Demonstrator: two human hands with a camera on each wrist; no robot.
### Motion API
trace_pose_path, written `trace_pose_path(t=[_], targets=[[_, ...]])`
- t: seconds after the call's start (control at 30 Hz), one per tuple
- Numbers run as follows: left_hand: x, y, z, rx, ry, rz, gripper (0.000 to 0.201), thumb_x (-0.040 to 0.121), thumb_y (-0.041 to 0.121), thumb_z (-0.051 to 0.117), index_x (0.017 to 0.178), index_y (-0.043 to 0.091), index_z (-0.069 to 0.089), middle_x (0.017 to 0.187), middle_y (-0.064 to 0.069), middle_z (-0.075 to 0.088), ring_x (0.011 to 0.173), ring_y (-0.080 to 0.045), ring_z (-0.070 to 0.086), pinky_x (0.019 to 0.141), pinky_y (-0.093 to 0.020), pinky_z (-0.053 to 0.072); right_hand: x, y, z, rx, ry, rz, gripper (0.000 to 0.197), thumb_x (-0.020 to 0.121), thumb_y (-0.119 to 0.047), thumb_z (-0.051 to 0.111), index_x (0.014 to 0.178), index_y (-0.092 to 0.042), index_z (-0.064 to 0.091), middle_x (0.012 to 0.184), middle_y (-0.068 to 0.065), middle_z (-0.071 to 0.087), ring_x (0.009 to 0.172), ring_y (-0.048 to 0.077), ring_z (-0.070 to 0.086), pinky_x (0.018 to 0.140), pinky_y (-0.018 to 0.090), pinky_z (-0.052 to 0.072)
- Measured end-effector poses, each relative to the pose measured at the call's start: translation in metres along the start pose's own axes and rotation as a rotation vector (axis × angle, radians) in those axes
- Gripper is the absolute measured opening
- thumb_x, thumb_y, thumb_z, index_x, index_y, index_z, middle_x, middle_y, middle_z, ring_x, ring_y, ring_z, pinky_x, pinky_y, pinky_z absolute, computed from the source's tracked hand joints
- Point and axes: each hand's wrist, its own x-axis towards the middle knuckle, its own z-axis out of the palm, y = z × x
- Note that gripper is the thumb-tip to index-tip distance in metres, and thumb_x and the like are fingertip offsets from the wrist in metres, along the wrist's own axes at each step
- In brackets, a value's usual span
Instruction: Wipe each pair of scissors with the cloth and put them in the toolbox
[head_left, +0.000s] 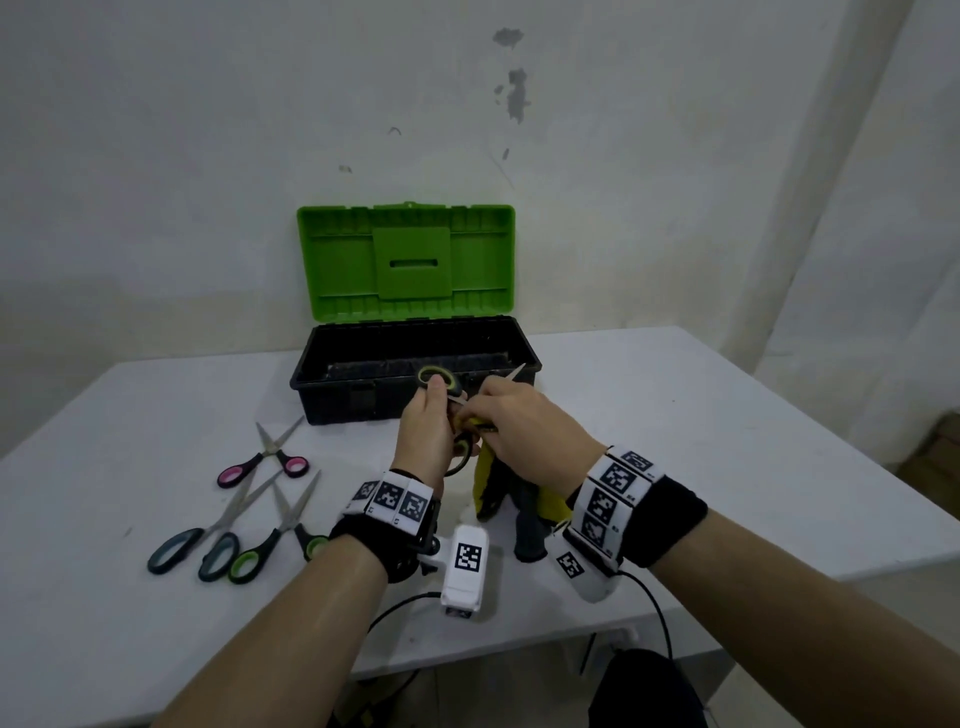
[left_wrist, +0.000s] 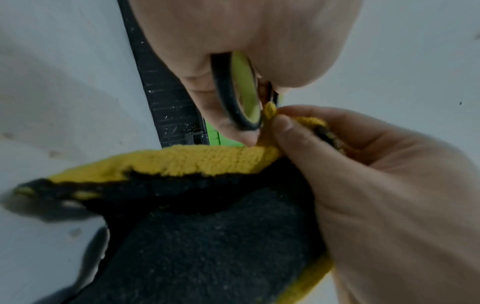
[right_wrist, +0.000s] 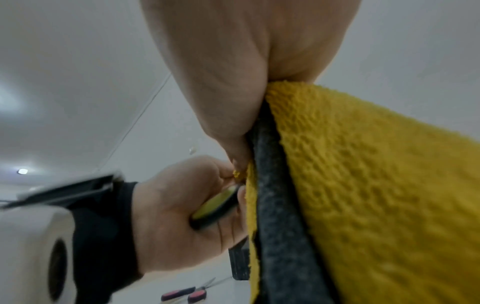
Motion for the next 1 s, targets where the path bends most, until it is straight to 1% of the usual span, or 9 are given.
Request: trace_pose_path(t=[0.1,0.17,0.23,0.33,0.47,0.63,0.73,0.83,1.0], targets=[[0.000,0.000,0.002,-0.053,0.000,-0.010,0.039,0.107,0.039,0.035,0.096,0.009,0.058,0.086,-0.016,0.061,0.071,-0.030,0.062,0.056,-0.035,0.053,0.001,0.002,-0.001,-0.017,0.006,0.024,0.022,0.092,-0.013,0.055,0.111,-0.019,0.064,0.105,0.004,0.053,0.091,0.028,0.058,0.077,0.043,0.051],[0.000,0.003,0.002,-0.095,0.015,-0.009,0.039,0.107,0.037,0.034,0.095,0.007,0.056,0.077,-0.011,0.053,0.055,-0.024,0.053,0.046,-0.030,0.049,0.001,0.009,-0.001,-0.016,0.043,0.108,0.021,0.094,-0.014,0.052,0.111,-0.017,0.063,0.109,0.005,0.054,0.097,0.028,0.056,0.080,0.040,0.049],[-0.001,0.006,0.001,-0.125,0.041,-0.008,0.038,0.108,0.035,0.033,0.095,0.006,0.054,0.073,-0.006,0.047,0.049,-0.021,0.050,0.043,-0.028,0.048,0.000,0.017,-0.004,0.008,0.105,0.186,0.020,0.094,-0.013,0.052,0.109,-0.014,0.064,0.109,0.006,0.055,0.098,0.027,0.055,0.080,0.039,0.049],[0.000,0.006,0.002,-0.130,0.049,-0.014,0.037,0.108,0.036,0.034,0.094,0.008,0.053,0.074,-0.007,0.048,0.050,-0.020,0.051,0.043,-0.028,0.049,0.001,0.012,-0.005,0.034,0.150,0.130,0.017,0.093,-0.014,0.055,0.106,-0.017,0.065,0.107,0.004,0.056,0.095,0.025,0.057,0.079,0.039,0.050],[0.003,0.002,0.005,-0.080,0.033,-0.025,0.039,0.107,0.037,0.035,0.095,0.008,0.057,0.083,-0.015,0.059,0.067,-0.028,0.060,0.051,-0.033,0.052,0.000,0.000,0.003,-0.019,0.039,0.036,0.022,0.090,-0.010,0.056,0.108,-0.018,0.066,0.105,0.004,0.055,0.093,0.027,0.058,0.077,0.042,0.051],[0.004,0.005,-0.002,-0.108,0.068,-0.023,0.040,0.107,0.037,0.033,0.094,0.006,0.054,0.071,-0.005,0.047,0.049,-0.020,0.049,0.045,-0.029,0.047,-0.002,0.014,-0.003,-0.058,0.023,0.103,0.022,0.090,-0.008,0.056,0.106,-0.015,0.070,0.107,0.004,0.056,0.095,0.026,0.059,0.080,0.039,0.052],[0.004,0.005,-0.002,-0.085,0.052,-0.009,0.040,0.107,0.038,0.033,0.094,0.006,0.054,0.072,-0.006,0.049,0.048,-0.020,0.050,0.045,-0.029,0.047,0.002,0.013,-0.006,0.044,0.148,0.086,0.017,0.090,-0.015,0.061,0.104,-0.018,0.071,0.103,0.002,0.059,0.095,0.021,0.057,0.081,0.037,0.051],[0.000,0.000,0.003,-0.002,0.010,0.027,0.040,0.107,0.037,0.034,0.093,0.005,0.054,0.075,-0.009,0.053,0.051,-0.021,0.052,0.045,-0.030,0.048,0.007,0.010,-0.002,0.057,0.132,0.092,0.017,0.090,-0.020,0.062,0.105,-0.020,0.070,0.102,0.003,0.059,0.094,0.023,0.058,0.081,0.038,0.051],[0.001,-0.005,-0.002,0.039,-0.003,0.058,0.046,0.108,0.035,0.033,0.104,-0.004,0.056,0.076,-0.010,0.052,0.047,-0.019,0.053,0.045,-0.031,0.048,0.012,0.026,-0.003,0.061,0.183,0.249,0.020,0.094,-0.020,0.057,0.109,-0.019,0.069,0.106,0.007,0.061,0.102,0.025,0.054,0.084,0.034,0.048]])
